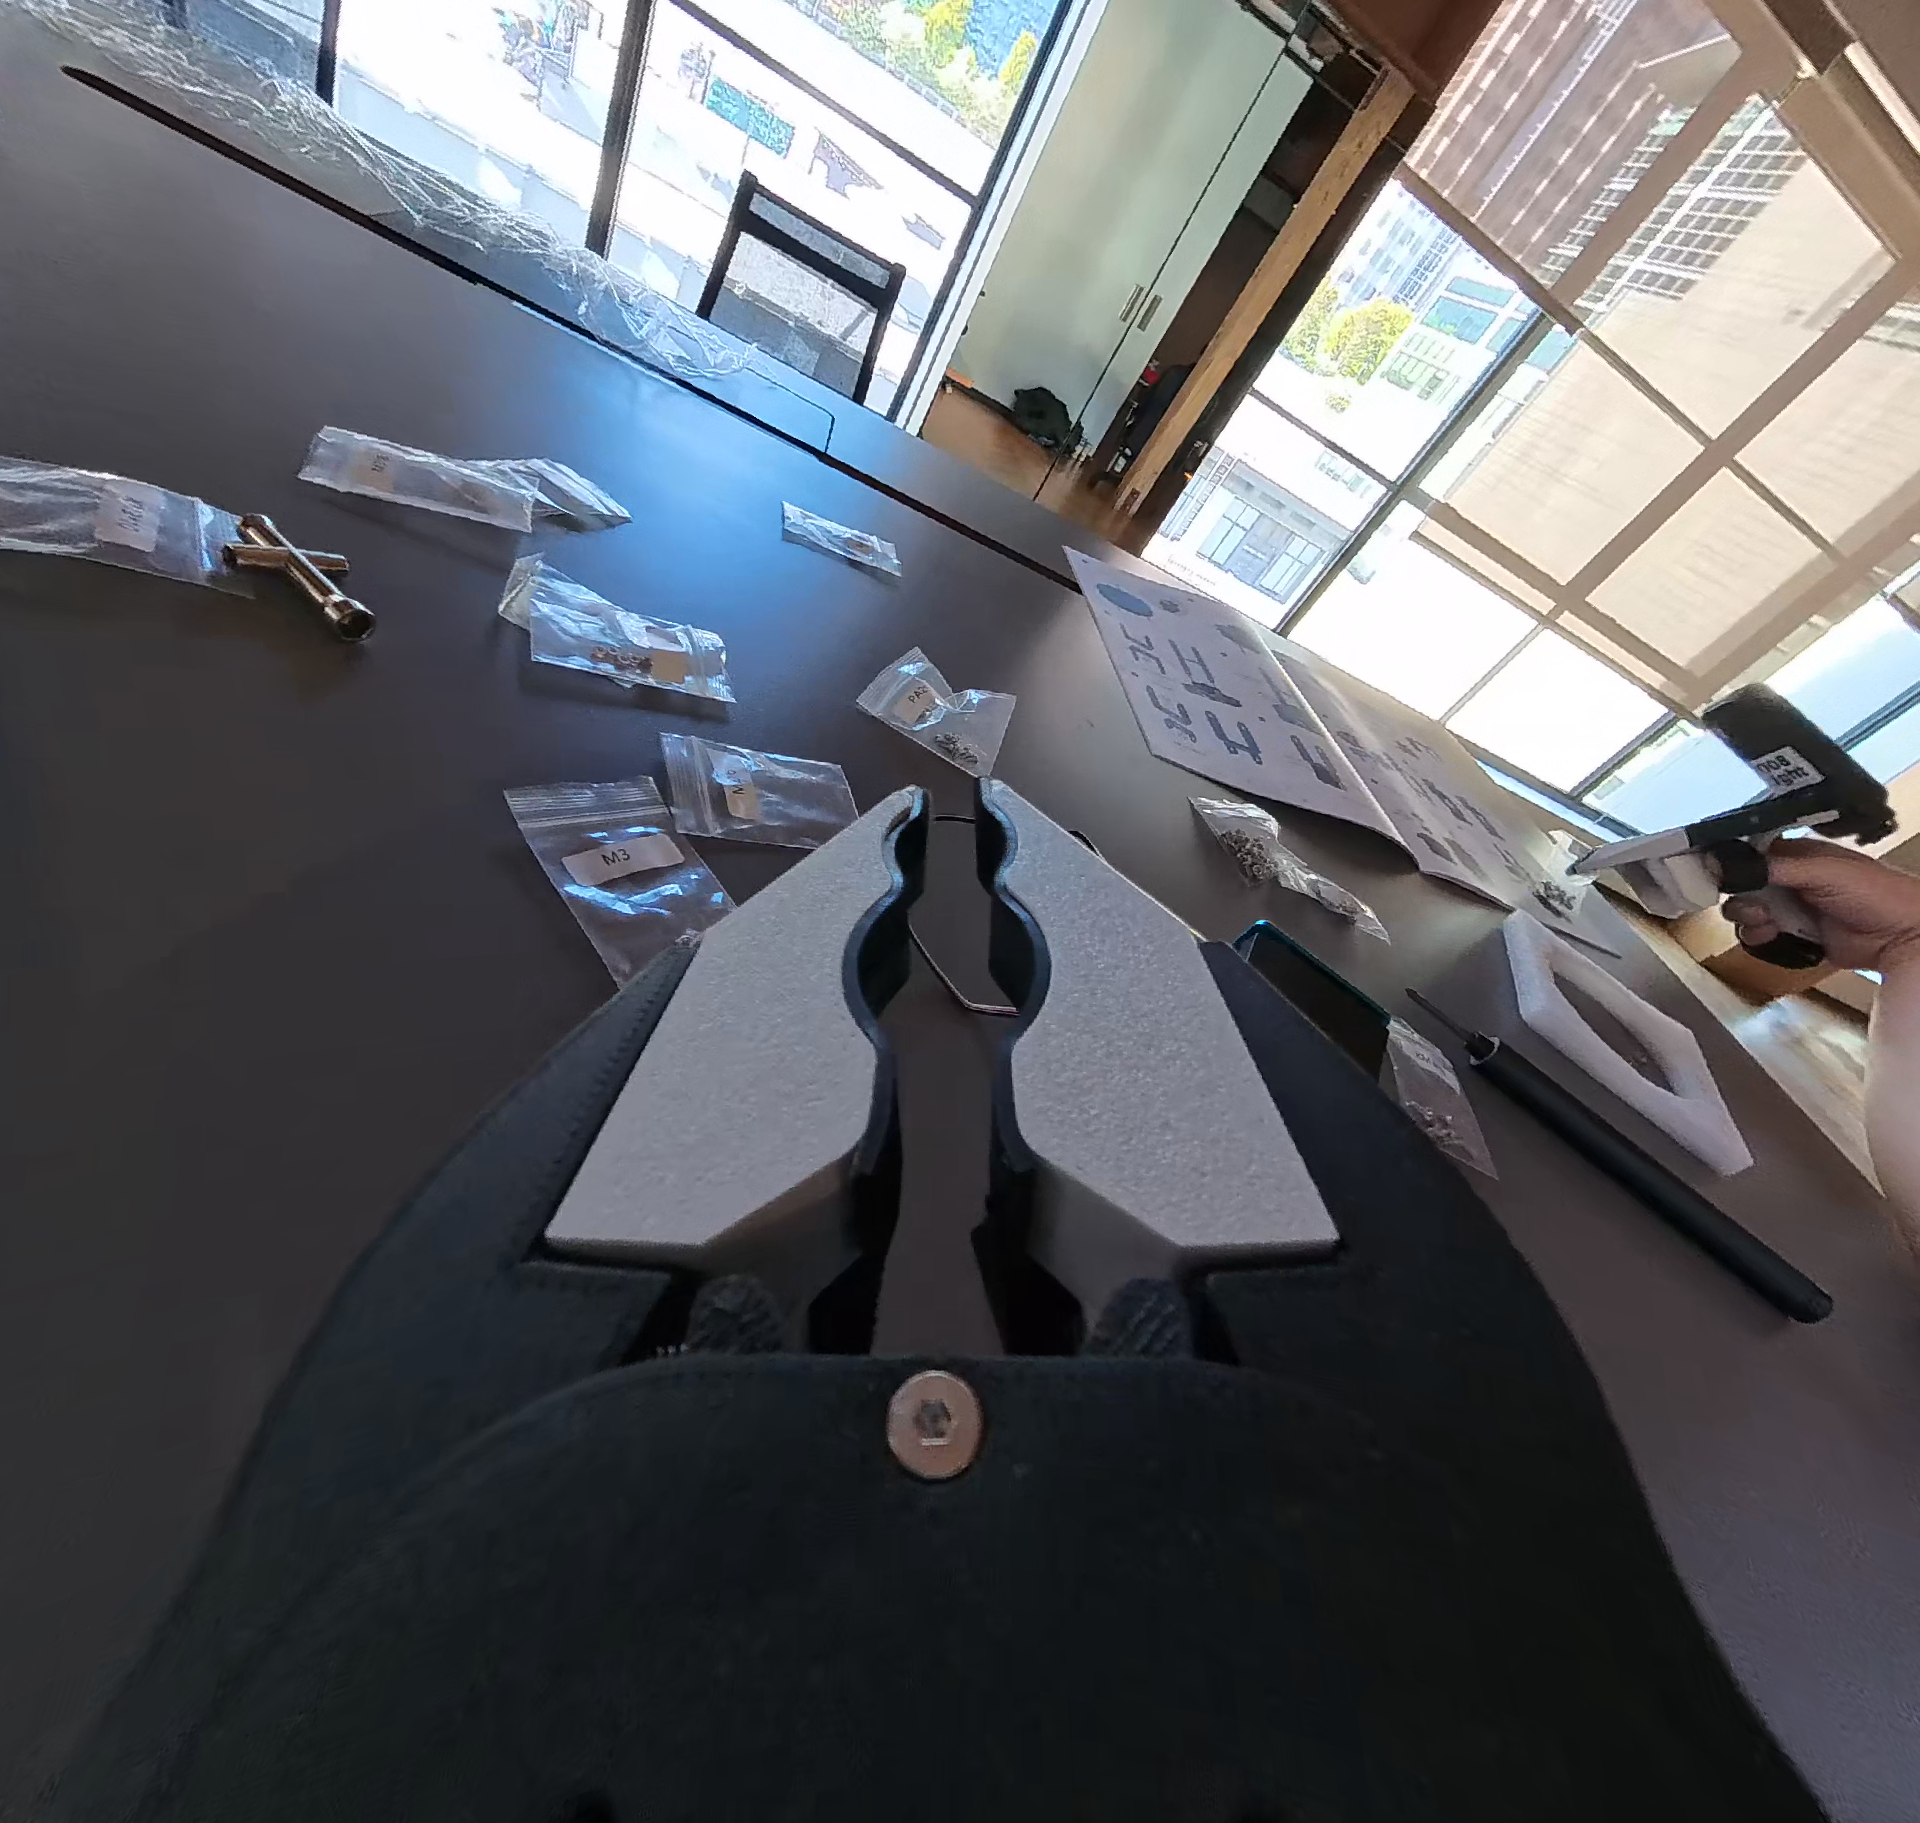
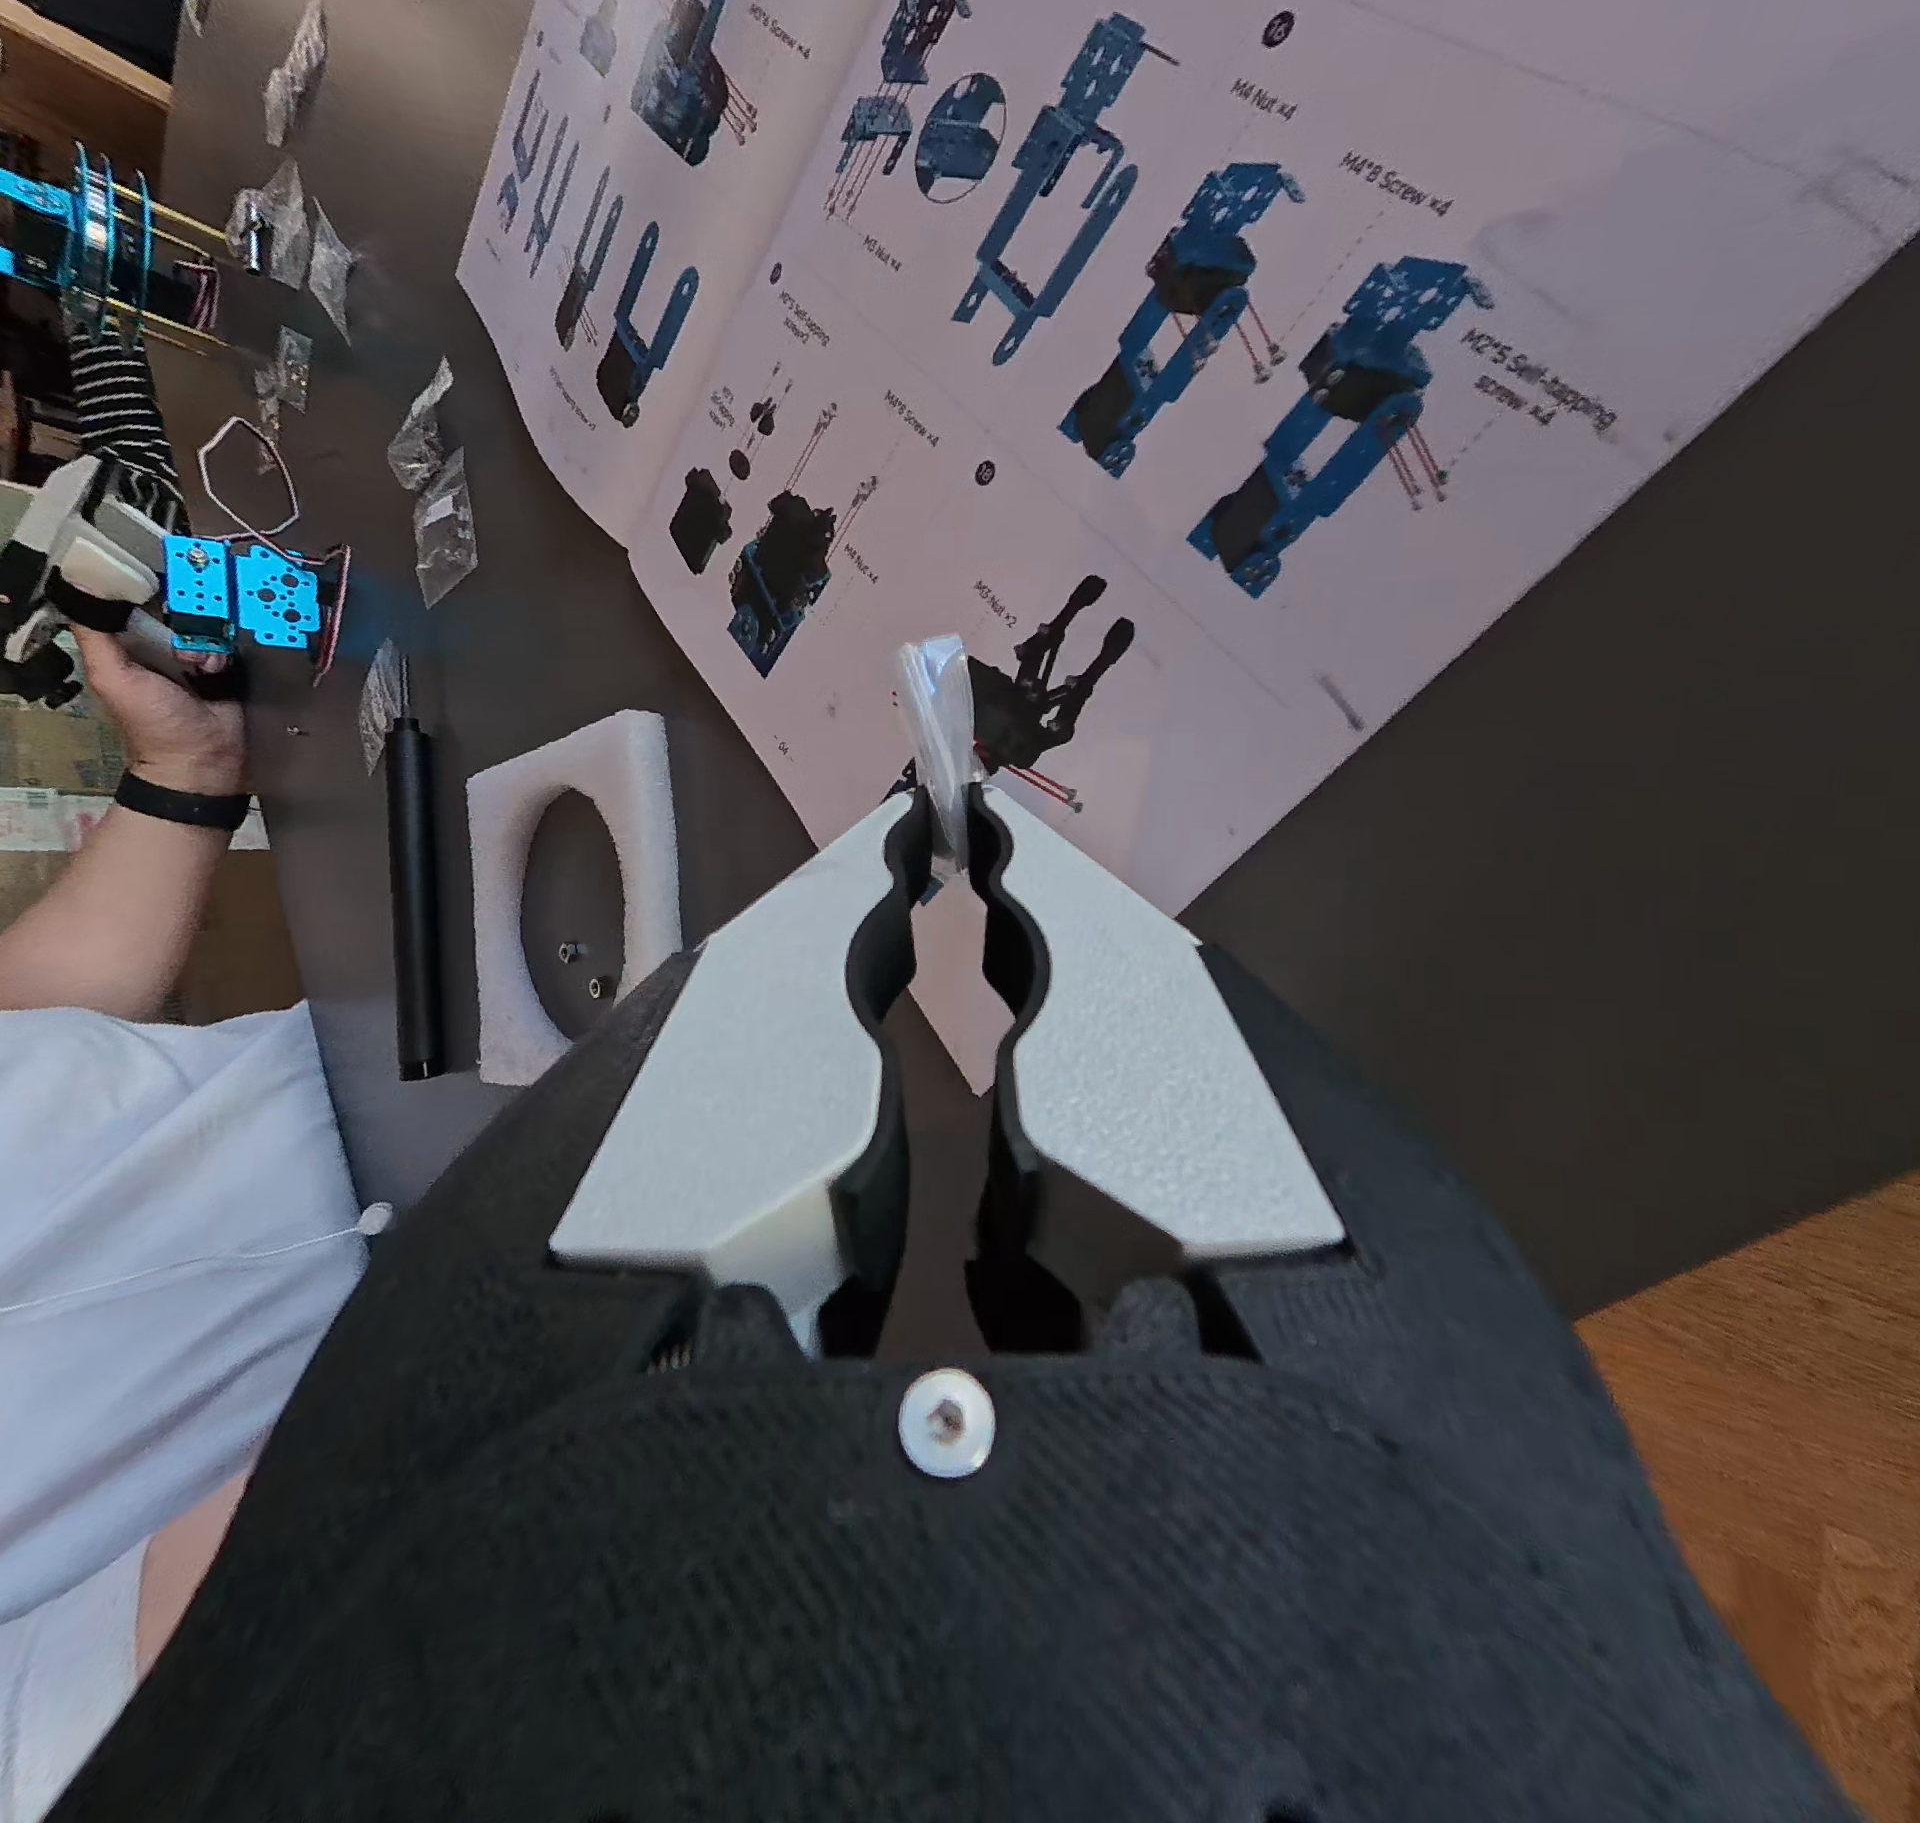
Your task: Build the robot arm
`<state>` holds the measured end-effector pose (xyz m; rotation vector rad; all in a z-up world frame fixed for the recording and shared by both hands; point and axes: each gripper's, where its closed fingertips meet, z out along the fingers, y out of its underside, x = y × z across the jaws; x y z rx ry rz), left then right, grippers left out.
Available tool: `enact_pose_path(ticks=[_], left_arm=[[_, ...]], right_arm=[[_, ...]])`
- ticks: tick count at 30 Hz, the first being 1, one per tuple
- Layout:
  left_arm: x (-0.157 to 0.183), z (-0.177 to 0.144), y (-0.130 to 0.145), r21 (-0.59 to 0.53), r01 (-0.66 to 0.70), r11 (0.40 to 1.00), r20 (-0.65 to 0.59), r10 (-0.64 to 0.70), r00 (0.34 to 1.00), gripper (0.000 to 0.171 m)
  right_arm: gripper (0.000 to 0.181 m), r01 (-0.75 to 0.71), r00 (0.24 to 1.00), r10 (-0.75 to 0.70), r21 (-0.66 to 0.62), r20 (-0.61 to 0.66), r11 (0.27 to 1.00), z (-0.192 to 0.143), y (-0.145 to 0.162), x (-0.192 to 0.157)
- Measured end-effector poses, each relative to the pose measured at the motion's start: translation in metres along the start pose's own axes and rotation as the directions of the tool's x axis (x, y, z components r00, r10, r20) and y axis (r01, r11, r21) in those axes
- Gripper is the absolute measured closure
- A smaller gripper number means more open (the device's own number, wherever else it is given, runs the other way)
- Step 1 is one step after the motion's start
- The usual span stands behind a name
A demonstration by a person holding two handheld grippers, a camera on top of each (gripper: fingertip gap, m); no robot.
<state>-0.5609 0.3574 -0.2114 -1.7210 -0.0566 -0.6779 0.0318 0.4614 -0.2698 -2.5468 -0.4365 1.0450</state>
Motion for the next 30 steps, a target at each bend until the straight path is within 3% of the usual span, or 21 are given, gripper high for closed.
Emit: enact_pose_path(ticks=[22,26,30], left_arm=[[0.002,-0.001,0.000,0.003,-0.011,1.000,-0.007,0.011,1.000,0.165],[0.004,0.000,0.000,0.002,-0.018,1.000,-0.015,0.018,1.000,0.165],[0.004,-0.002,-0.002,0.013,-0.001,1.000,-0.035,0.001,0.999,0.165]], right_arm=[[0.176,-0.008,1.000,0.008,0.006,-0.024,1.000,0.004,-0.002,0.011],[0.177,0.024,1.000,-0.024,0.015,-0.014,1.000,0.000,-0.007,0.000],[0.178,0.112,0.993,-0.113,0.042,0.024,0.993,-0.007,-0.022,-0.037]])
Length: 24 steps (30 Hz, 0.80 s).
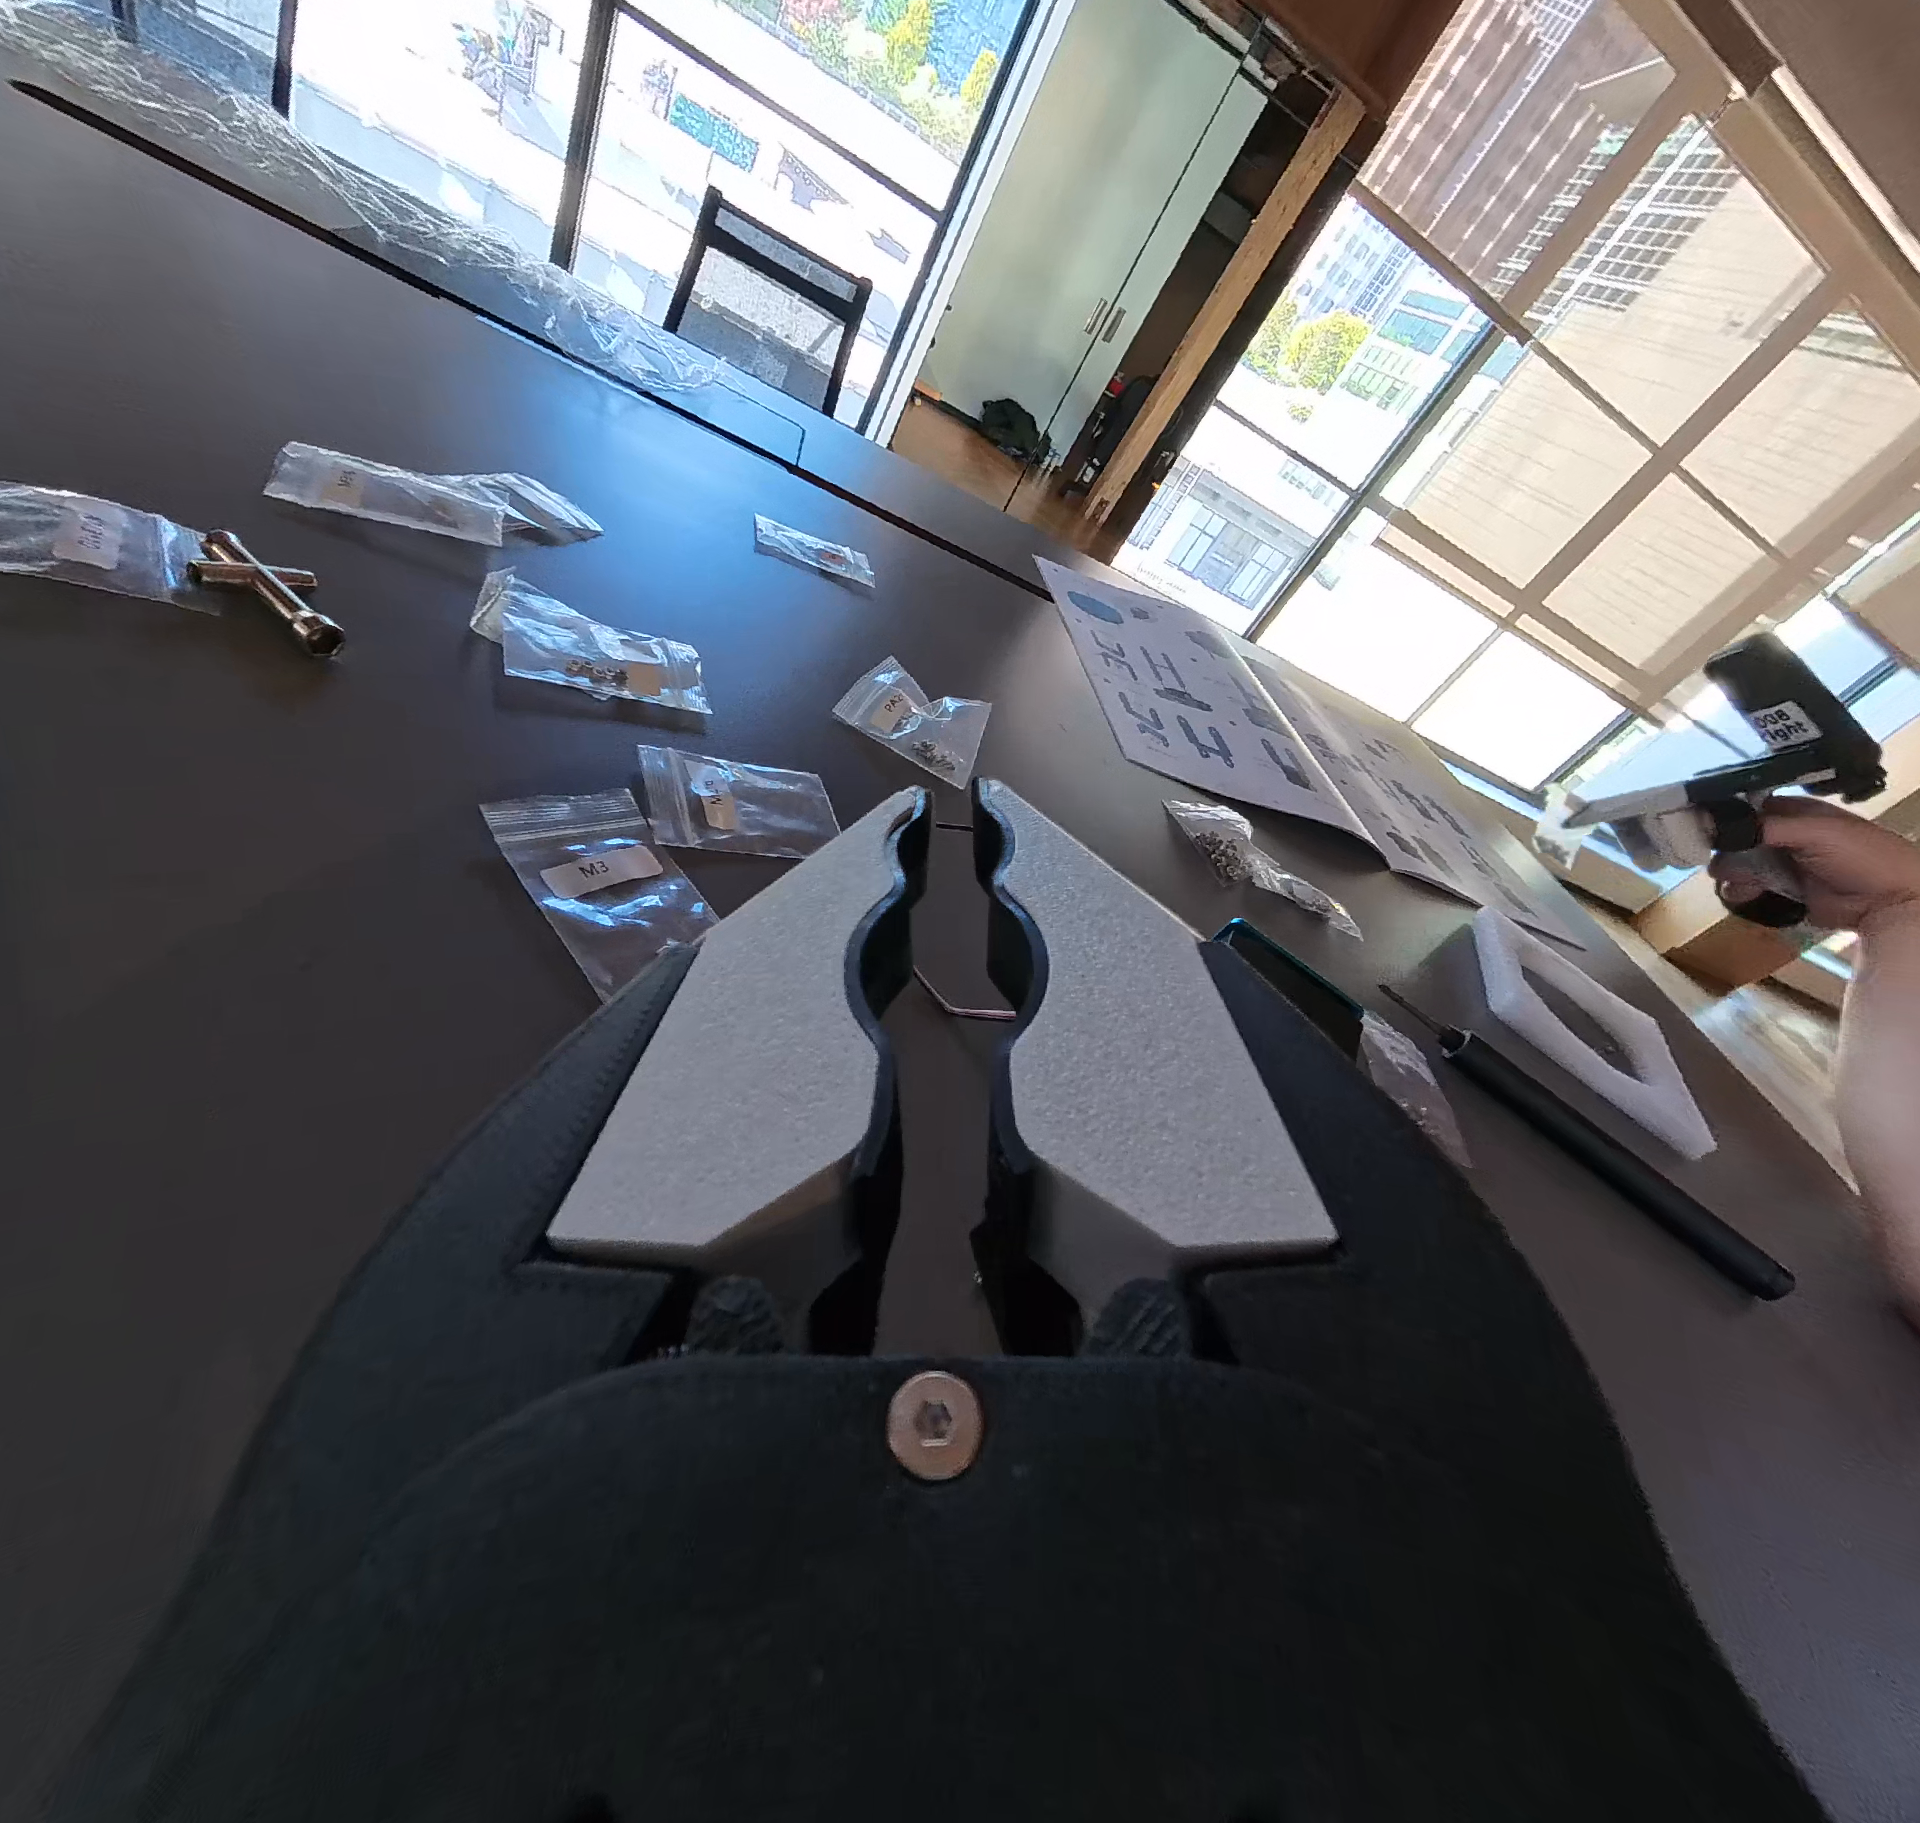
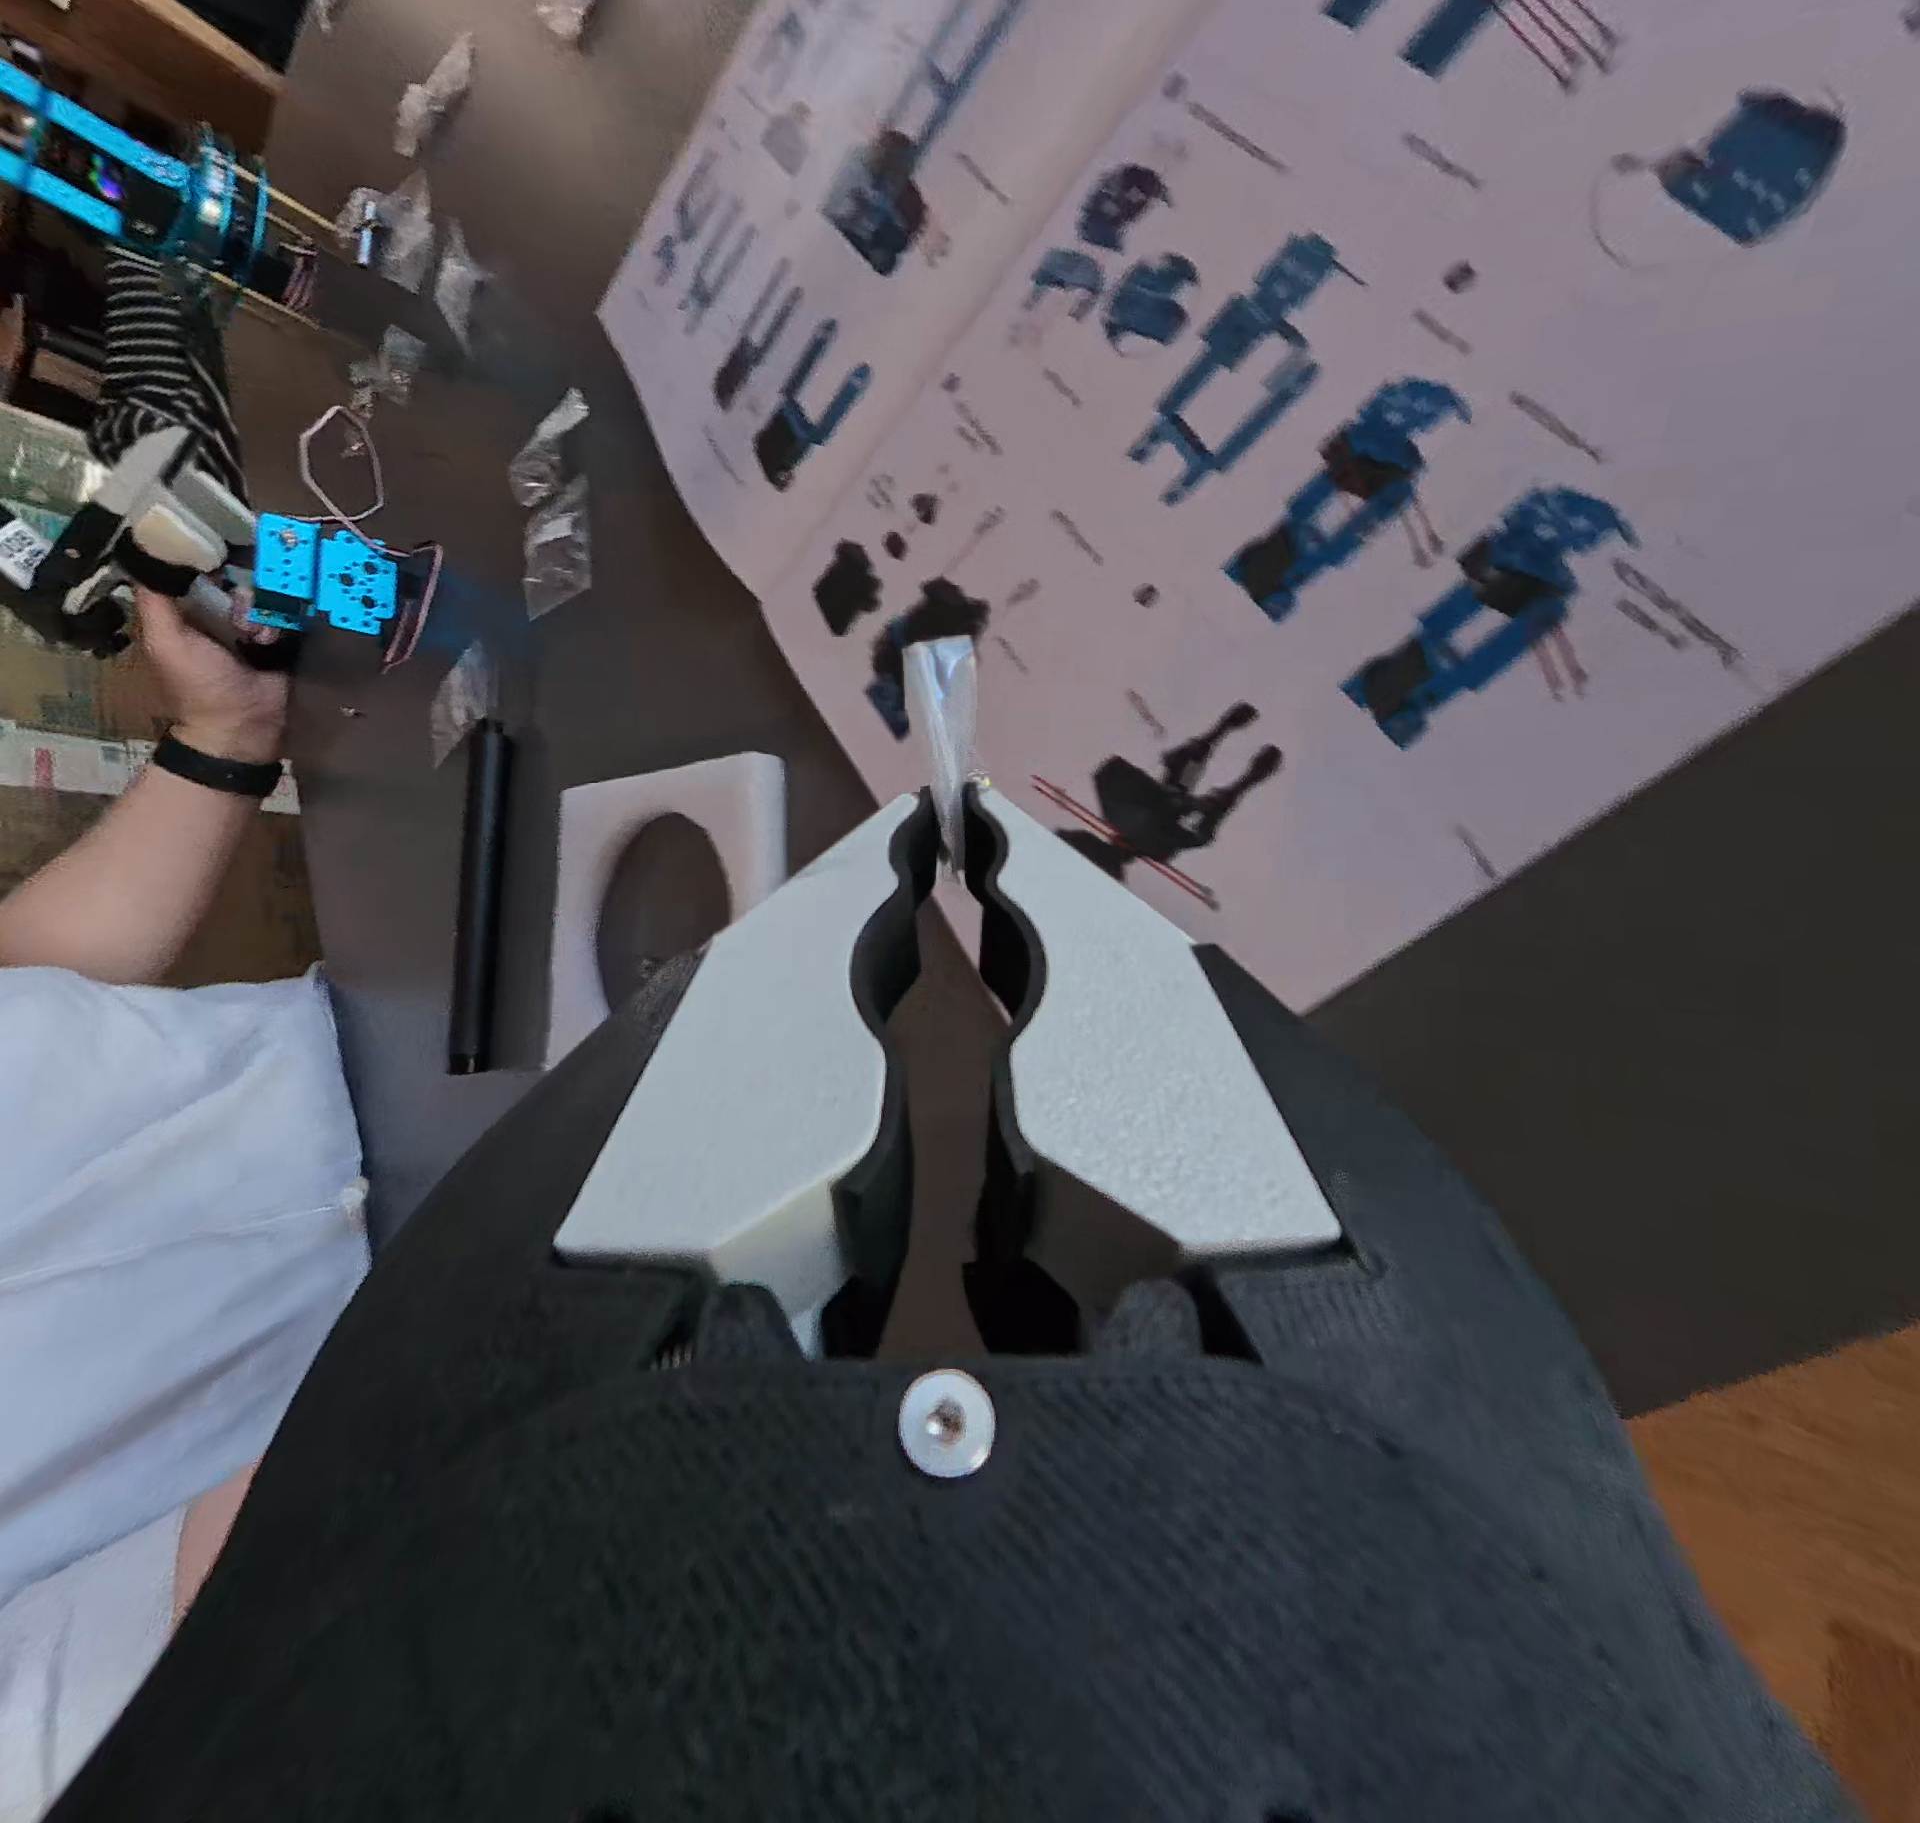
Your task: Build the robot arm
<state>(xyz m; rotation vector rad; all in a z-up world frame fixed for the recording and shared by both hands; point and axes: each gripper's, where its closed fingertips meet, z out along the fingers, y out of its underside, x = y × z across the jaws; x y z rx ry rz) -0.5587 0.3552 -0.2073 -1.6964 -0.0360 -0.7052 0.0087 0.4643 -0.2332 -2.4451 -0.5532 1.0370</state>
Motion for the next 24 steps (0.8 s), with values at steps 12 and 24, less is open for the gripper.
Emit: enact_pose_path(ticks=[12,24], left_arm=[[-0.001,-0.024,-0.029,0.189,0.147,0.971,-0.146,-0.120,0.982,0.166],[-0.024,-0.029,-0.031,-0.041,-0.036,0.999,-0.348,0.020,0.937,0.165]], right_arm=[[0.178,0.300,0.895,-0.331,0.147,0.297,0.943,0.087,-0.053,-0.278],[0.179,0.380,0.861,-0.269,-0.196,0.433,0.904,0.311,0.064,-0.469]])
